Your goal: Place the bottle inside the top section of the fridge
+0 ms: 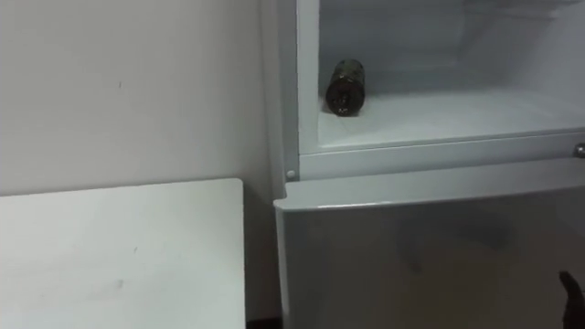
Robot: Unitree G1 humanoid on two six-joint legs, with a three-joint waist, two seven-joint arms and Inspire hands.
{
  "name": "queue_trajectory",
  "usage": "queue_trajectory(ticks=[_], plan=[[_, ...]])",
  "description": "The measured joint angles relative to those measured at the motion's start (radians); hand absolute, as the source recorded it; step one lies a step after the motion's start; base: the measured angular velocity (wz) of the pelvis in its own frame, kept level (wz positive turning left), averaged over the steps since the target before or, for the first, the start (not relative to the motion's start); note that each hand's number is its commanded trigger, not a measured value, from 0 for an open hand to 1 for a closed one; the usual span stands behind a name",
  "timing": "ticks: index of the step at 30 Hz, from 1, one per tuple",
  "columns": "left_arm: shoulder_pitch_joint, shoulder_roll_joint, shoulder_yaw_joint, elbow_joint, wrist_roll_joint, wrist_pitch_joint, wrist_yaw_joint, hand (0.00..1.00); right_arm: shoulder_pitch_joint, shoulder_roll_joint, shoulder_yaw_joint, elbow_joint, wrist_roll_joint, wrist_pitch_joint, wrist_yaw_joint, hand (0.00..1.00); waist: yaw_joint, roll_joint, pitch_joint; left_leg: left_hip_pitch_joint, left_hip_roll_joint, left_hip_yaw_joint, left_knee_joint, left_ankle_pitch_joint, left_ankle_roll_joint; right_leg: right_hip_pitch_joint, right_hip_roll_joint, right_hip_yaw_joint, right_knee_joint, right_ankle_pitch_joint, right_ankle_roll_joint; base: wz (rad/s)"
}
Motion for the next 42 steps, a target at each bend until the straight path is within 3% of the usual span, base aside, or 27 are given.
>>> queue_trajectory(ticks=[4, 8, 9, 14, 21, 42], plan=[[0.006, -0.001, -0.001, -0.002, -0.001, 0.0, 0.0, 0.0, -0.002, 0.003, 0.001, 0.138, 0.073, 0.001, 0.013, 0.0, 0.003, 0.0, -0.0056, 0.007, -0.001, -0.001, 0.0, 0.0, 0.0, 0.006, -0.001, 0.004, 0.0, 0.0, 0.0, -0.04], [0.005, -0.002, -0.002, -0.005, -0.002, 0.001, -0.001, 0.0, 0.006, 0.03, 0.009, 0.261, 0.158, 0.014, 0.043, 0.0, 0.0, 0.001, -0.0033, 0.015, -0.001, -0.001, -0.001, 0.0, 0.0, 0.011, 0.001, 0.012, -0.003, 0.0, 0.0, -0.07], [0.004, -0.003, -0.002, -0.005, -0.002, 0.001, 0.001, 0.0, 0.007, 0.038, 0.012, 0.317, 0.174, 0.013, 0.052, 0.0, -0.002, 0.003, 0.0009, 0.023, -0.001, -0.001, -0.001, 0.0, 0.0, 0.022, 0.0, 0.011, -0.006, -0.001, 0.001, 0.03], [0.002, -0.01, -0.001, -0.004, -0.001, 0.0, 0.002, 0.0, 0.007, 0.071, 0.011, 0.526, 0.185, 0.014, 0.073, 0.0, -0.002, 0.009, 0.0025, 0.026, -0.002, -0.001, -0.002, 0.0, 0.0, 0.023, 0.0, 0.015, -0.004, -0.002, 0.002, 0.01], [0.003, -0.011, -0.003, -0.02, 0.0, 0.0, 0.011, 0.0, 0.005, 0.073, 0.025, 0.711, 0.184, 0.021, 0.091, 0.0, -0.001, 0.012, 0.0042, 0.026, -0.002, -0.005, -0.003, 0.0, 0.0, 0.021, 0.0, 0.014, -0.003, -0.002, 0.002, 0.0], [0.0, -0.02, 0.007, -0.036, 0.045, 0.002, 0.033, 0.0, -0.008, 0.112, 0.026, 0.864, 0.445, 0.07, 0.284, 0.0, -0.007, 0.012, 0.0068, 0.033, -0.002, -0.008, -0.003, 0.0, 0.0, 0.03, 0.0, 0.013, -0.003, -0.002, 0.002, 0.0]])
